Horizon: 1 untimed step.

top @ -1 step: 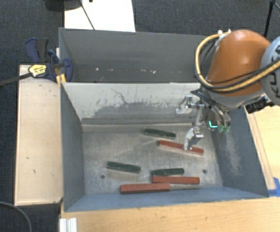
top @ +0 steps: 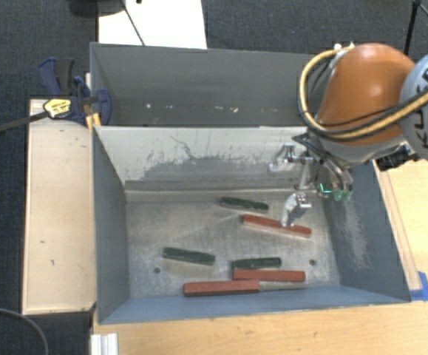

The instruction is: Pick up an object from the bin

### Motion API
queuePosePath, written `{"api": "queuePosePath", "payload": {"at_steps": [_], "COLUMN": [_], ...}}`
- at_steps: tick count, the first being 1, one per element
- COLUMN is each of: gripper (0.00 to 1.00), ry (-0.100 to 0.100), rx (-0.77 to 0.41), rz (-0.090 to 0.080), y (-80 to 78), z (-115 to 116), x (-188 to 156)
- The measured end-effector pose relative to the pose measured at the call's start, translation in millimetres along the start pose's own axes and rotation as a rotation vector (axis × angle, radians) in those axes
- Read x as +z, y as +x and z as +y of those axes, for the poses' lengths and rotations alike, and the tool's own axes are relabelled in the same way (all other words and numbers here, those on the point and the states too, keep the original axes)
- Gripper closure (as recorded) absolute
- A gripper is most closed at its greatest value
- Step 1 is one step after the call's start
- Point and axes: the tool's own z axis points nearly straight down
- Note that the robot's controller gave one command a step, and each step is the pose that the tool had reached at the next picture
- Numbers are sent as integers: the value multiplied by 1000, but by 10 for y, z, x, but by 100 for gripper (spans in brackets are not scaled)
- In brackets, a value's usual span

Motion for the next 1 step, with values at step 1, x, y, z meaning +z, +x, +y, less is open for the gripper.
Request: {"api": "queuePosePath", "payload": {"at_steps": [1], "gripper": [0], "ry": [0], "rx": [5], "rz": [-6], "y": [58], "z": [40], "x": [505]}}
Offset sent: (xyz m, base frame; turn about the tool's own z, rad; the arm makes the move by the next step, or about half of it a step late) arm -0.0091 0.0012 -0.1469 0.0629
